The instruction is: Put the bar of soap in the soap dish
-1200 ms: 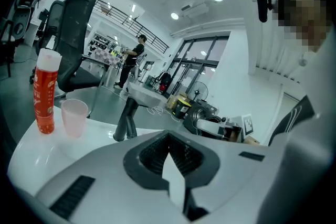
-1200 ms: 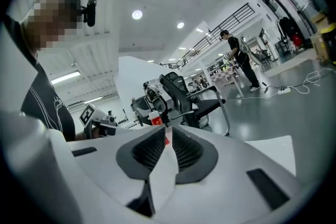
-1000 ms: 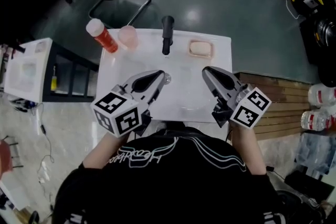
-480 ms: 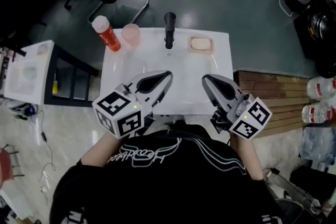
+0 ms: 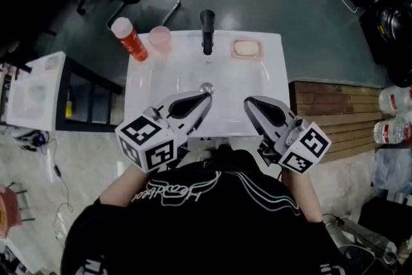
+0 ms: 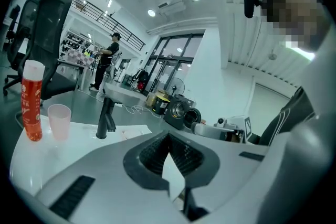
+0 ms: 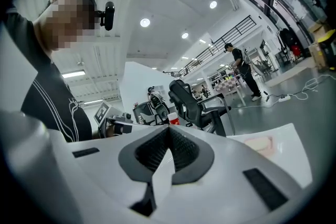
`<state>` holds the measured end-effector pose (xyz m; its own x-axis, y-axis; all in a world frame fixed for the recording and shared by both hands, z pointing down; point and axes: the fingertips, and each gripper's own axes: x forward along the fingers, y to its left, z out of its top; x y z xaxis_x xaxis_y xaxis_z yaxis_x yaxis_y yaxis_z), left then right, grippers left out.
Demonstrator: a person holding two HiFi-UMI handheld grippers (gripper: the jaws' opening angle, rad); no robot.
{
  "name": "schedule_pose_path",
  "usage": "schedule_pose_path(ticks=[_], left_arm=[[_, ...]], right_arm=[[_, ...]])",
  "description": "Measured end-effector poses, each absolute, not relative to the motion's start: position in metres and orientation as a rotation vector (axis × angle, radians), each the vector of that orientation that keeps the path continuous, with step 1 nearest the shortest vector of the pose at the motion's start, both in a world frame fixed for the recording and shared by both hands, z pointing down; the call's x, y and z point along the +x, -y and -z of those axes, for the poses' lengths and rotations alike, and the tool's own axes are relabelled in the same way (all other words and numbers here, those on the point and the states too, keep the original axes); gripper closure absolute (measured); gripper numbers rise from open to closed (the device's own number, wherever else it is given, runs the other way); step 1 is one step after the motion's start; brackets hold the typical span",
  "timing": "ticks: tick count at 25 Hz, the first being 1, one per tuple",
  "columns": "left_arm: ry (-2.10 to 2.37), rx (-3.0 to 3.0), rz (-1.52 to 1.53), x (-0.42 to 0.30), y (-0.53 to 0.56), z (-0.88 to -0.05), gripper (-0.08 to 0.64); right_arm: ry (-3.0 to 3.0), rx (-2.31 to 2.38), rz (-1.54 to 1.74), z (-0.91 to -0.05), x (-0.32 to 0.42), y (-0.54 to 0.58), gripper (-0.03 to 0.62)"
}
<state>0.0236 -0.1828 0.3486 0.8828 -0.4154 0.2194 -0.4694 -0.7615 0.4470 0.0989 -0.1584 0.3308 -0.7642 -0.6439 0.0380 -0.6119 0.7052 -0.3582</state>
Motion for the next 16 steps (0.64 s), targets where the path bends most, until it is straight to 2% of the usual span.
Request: schedule_pose_path(ticks=[16], left_arm=[[0.649,2.5,-0.202,0.024,0.191,-0.376,0.54]], right_arm=[[-2.844,-1.08,0.586,-0.36,0.101,0.167,0.567]])
